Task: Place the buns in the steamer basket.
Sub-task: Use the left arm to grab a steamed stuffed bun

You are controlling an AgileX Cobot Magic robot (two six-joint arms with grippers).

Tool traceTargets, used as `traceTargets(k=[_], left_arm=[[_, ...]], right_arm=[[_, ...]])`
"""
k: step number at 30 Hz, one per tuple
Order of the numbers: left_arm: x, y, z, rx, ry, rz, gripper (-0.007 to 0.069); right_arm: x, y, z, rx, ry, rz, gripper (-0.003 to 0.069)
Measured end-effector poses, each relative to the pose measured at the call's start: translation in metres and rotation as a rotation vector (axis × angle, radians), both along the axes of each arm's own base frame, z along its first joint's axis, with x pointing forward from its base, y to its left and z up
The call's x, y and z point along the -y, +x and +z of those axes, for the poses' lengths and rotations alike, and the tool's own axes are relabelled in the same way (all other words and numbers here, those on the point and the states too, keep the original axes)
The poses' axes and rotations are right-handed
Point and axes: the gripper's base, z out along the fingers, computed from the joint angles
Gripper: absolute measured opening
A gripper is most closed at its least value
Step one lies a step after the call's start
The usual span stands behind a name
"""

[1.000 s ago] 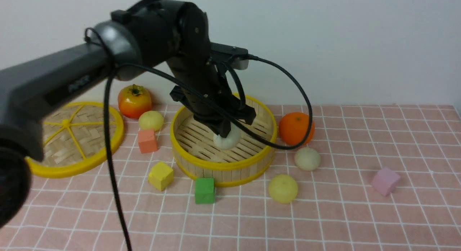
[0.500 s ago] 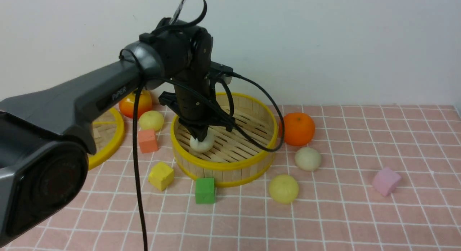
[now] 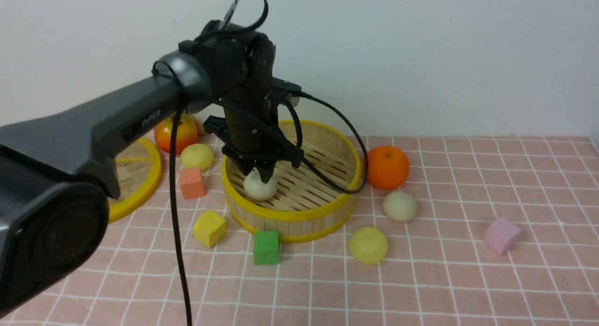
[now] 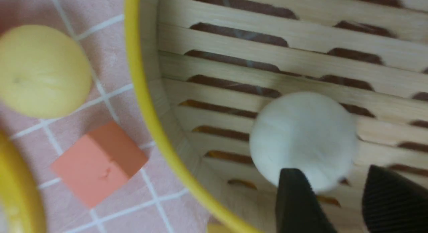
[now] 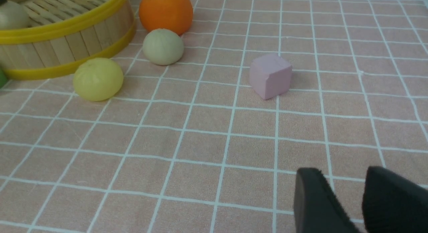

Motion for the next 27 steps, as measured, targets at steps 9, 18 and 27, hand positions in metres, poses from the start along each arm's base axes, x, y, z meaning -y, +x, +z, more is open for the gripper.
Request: traceTargets(k=[9,18,27], left_arm=[[-0.040,-0.019,0.081,0.109,-0.048,0.067,0.0344],[-0.095,0.025,0.020,0.011,-0.055,0.217,0.0253],[-0.110,0.052,-0.014,0.082,-0.073,0.263,0.0269]], right_arm=[[0.000,0.000,0.000,0.000,-0.001,0.000,0.0240],[0.000,0.000,0.000,0.000,-0.001,0.000,0.0240],[0.000,0.000,0.000,0.000,0.000,0.000,0.0240]])
